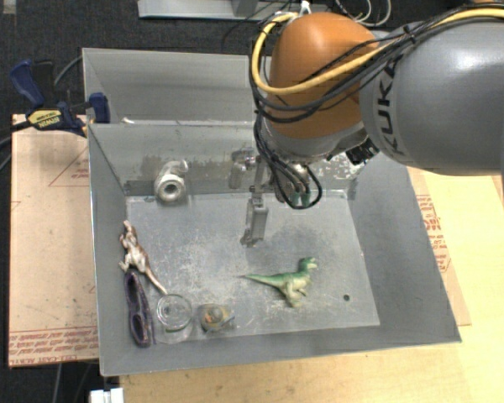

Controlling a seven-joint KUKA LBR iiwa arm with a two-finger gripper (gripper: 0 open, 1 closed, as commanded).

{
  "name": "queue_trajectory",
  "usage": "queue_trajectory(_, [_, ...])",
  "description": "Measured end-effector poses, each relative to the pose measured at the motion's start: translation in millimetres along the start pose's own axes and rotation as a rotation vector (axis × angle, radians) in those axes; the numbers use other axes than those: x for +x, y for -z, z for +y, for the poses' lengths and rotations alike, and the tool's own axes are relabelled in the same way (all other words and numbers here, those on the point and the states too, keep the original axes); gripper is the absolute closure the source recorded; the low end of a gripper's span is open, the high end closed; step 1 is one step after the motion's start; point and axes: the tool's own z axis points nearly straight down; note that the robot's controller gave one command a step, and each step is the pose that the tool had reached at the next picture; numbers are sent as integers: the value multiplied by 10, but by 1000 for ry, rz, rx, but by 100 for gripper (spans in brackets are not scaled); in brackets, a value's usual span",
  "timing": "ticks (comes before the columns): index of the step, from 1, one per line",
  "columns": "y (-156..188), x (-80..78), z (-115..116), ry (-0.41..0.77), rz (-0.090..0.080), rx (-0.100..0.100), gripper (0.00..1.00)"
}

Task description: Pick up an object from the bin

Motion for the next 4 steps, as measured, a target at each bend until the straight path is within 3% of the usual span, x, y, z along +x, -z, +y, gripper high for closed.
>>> queue_trajectory(1, [51, -13, -9, -3, -8, -1, 0])
queue_trajectory(2, [-468, 271, -178, 146, -10, -2, 0])
queue_trajectory(3, [-90, 847, -185, 50, -3, -1, 0])
queue_trajectory(4, [-315, 1017, -904, 374, -11, -1, 0])
